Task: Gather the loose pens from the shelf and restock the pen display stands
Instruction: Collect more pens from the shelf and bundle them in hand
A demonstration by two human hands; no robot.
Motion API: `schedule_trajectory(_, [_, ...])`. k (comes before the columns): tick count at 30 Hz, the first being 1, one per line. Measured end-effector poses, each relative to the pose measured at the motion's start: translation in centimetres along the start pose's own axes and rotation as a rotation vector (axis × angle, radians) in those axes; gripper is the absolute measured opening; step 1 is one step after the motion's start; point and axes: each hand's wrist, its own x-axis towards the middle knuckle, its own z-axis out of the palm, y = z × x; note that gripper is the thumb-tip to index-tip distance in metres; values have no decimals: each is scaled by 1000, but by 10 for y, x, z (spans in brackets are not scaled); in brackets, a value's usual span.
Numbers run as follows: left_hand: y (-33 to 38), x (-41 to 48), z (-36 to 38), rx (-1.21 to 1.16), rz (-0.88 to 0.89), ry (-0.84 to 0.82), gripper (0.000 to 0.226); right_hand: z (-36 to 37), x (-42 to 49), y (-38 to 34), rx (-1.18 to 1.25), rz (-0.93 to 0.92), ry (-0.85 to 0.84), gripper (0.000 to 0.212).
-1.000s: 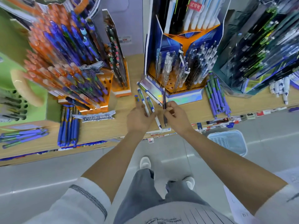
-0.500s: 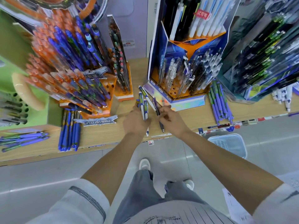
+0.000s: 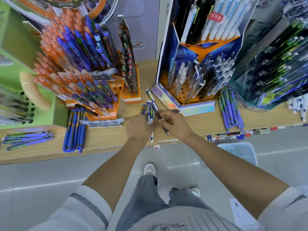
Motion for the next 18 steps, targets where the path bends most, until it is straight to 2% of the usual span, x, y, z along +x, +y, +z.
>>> schedule_trajectory(3, [-1, 2, -1, 9, -5, 28, 46, 0, -1, 2, -56, -4, 16, 13])
schedule_trajectory(6, [-2, 3, 1, 53, 0, 20, 42, -6, -9, 6, 5, 72, 43, 4])
schedule_trajectory(9, [1, 6, 1, 64, -16, -18, 40, -9, -17, 11, 80, 136, 43, 15])
schedule_trajectory(12, [3, 8, 1, -33, -62, -19, 46, -9, -14, 10, 194, 177, 63, 4])
schedule_trajectory(15, [3, 12, 6, -125, -90, 12, 46, -7, -8, 5, 232, 213, 87, 3])
schedule_trajectory(18, [9, 11, 13, -153, -38, 25, 52, -6, -6, 3, 249, 218, 89, 6])
